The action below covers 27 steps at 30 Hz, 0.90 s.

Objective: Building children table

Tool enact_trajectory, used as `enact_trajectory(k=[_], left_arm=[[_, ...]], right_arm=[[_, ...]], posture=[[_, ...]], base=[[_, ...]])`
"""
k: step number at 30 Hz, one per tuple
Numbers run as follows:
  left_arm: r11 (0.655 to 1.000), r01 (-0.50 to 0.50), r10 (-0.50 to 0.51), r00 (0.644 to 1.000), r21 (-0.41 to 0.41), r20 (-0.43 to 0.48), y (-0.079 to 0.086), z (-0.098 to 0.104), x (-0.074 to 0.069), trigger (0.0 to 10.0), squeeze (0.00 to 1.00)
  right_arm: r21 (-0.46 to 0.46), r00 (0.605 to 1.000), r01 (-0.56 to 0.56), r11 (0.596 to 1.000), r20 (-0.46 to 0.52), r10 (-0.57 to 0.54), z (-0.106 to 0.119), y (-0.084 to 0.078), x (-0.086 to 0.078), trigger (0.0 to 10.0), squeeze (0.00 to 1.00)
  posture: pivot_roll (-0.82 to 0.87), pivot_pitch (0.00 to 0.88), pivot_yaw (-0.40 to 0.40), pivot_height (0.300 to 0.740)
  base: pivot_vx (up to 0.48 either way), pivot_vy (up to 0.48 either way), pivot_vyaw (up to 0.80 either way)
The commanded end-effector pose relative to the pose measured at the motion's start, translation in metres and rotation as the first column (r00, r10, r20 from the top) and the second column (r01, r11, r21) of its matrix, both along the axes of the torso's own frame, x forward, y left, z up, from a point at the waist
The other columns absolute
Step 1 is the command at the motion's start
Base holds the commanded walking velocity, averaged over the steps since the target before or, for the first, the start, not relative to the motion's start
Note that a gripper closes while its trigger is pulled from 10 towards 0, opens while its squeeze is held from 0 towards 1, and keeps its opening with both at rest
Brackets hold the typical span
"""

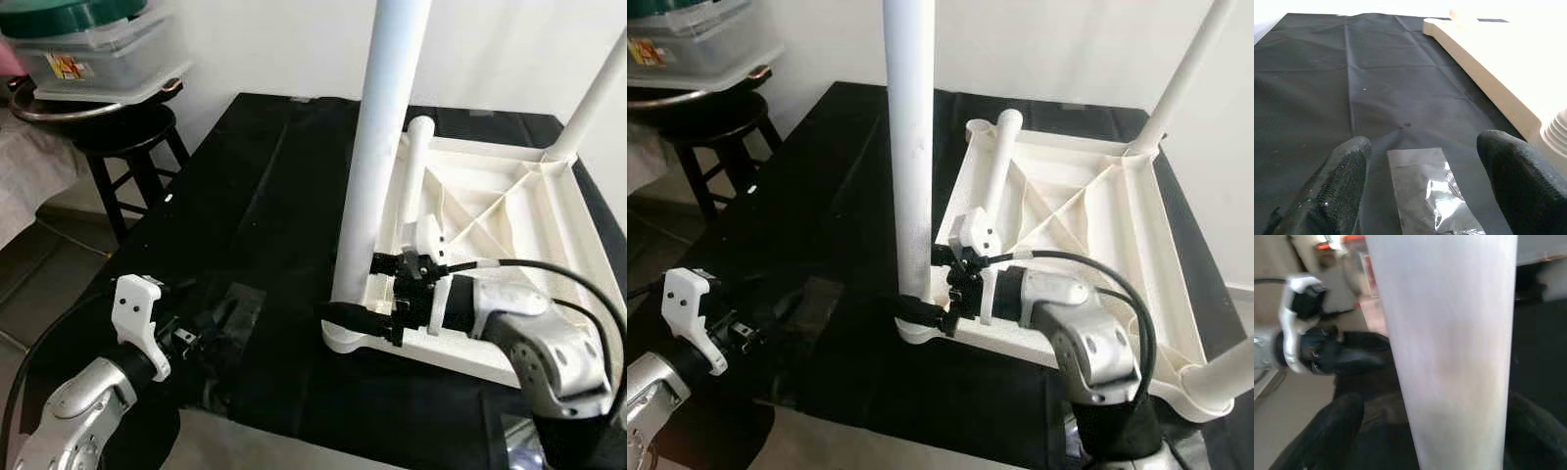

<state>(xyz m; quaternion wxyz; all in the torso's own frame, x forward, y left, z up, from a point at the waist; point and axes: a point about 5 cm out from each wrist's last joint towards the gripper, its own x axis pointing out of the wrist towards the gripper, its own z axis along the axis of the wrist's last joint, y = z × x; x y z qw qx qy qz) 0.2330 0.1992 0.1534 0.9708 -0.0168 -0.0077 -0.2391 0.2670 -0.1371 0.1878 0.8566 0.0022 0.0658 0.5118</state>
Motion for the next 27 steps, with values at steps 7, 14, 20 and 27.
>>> enact_trajectory(k=[7,14,20,27], left_arm=[[1.000,-0.007,0.007,1.000,-0.003,-0.025,-0.004,-0.007,0.001,10.0,0.00],[1.000,-0.002,0.003,1.000,0.011,-0.029,-0.003,-0.008,0.003,10.0,0.00],[0.998,-0.058,0.059,0.998,0.016,-0.033,0.004,-0.008,0.005,10.0,0.00],[0.997,-0.073,0.075,0.996,0.035,-0.041,0.006,-0.009,0.005,10.0,0.00]], right_arm=[[-0.008,0.975,0.224,0.975,-0.008,-0.224,-0.009,-0.007,-0.003,10.0,1.00],[0.065,0.961,0.276,0.959,0.019,-0.277,-0.004,-0.005,-0.003,10.0,1.00],[0.137,0.941,0.324,0.936,0.050,-0.333,-0.001,-0.003,-0.009,10.0,1.00],[0.127,0.920,0.378,0.917,0.057,-0.387,-0.004,-0.004,-0.009,10.0,0.00]], posture=[[-0.05,0.098,-0.008,0.740],[-0.04,0.089,0.001,0.740],[-0.01,0.084,0.016,0.740],[-0.01,0.085,0.015,0.740]], base=[[0.000,0.000,0.00],[0.000,0.000,0.00],[0.000,0.000,0.00],[0.000,0.000,0.00]])
